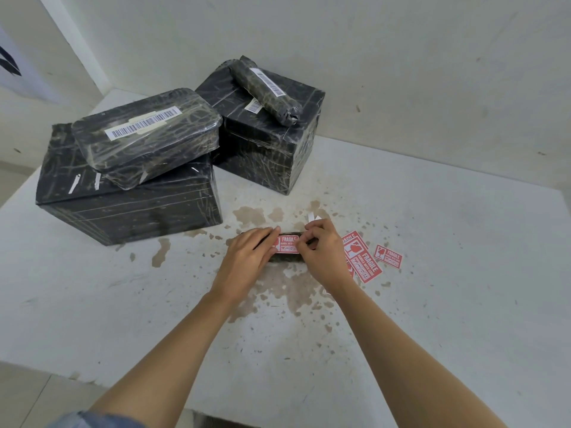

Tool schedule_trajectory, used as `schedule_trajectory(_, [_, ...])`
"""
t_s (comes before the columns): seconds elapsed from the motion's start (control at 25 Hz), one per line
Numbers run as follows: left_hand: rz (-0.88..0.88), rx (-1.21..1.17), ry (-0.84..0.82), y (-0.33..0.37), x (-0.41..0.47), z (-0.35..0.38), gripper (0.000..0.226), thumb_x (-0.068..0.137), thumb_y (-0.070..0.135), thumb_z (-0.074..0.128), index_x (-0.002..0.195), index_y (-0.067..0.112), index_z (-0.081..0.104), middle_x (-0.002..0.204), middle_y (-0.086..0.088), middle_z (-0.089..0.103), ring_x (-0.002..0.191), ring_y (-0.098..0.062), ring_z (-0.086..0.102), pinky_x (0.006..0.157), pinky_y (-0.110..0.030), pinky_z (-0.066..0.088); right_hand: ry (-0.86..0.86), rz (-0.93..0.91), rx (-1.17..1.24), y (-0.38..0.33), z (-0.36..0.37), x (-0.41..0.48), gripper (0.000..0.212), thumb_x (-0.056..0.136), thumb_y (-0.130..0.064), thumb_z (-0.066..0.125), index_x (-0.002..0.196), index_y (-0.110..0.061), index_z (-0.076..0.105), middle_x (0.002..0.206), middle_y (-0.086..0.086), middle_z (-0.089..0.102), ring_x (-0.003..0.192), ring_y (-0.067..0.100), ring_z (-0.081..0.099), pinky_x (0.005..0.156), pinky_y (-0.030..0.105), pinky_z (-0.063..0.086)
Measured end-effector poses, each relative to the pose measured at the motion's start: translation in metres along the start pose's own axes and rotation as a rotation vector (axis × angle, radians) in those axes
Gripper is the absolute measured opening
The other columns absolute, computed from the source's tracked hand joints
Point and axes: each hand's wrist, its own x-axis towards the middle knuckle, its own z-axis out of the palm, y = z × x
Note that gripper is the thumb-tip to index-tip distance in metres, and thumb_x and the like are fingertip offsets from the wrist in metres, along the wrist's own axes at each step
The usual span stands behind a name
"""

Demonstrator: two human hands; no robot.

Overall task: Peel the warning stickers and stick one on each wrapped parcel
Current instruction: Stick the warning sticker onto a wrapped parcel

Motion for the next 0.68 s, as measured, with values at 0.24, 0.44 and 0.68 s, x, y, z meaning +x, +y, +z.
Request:
schedule_trajectory(0.24, [0.042, 0.032, -0.010, -0.0084, 0.0036, 0.0028, 0.044, 0.091, 0.032, 0.041, 0.124, 0.010, 0.061, 0.112, -0.006, 0.066, 0.104, -0.020, 0.054, 0.084, -0.039, 0.050, -0.001, 0.009, -0.059, -0.0003, 0.0020, 0.0026, 0.008, 0.084, -0.003, 0.064, 0.081, 0.003, 0.067, 0.113, 0.007, 0.053, 0.081, 0.011, 0.054, 0.075, 0.025, 0.051])
schedule_trajectory(0.44, [0.075, 0.035, 0.038, -0.0106, 0.0021, 0.0039, 0.045, 0.091, 0.032, 0.041, 0.123, 0.005, 0.060, 0.111, -0.008, 0.067, 0.102, -0.021, 0.058, 0.085, -0.037, 0.051, -0.004, 0.021, -0.154, -0.0040, 0.0011, 0.0057, 0.011, 0.085, -0.006, 0.063, 0.083, 0.004, 0.067, 0.114, 0.007, 0.052, 0.086, 0.008, 0.049, 0.073, 0.018, 0.043])
schedule_trajectory(0.68, [0.061, 0.028, 0.070, -0.0074, -0.0014, 0.0050, 0.047, 0.091, 0.032, 0.041, 0.124, 0.004, 0.059, 0.112, -0.008, 0.067, 0.107, -0.016, 0.051, 0.090, -0.033, 0.047, 0.001, 0.008, -0.231, -0.0081, 0.0032, 0.0048, 0.026, 0.080, -0.022, 0.073, 0.079, 0.002, 0.066, 0.110, 0.005, 0.049, 0.098, 0.017, 0.051, 0.081, 0.022, 0.041])
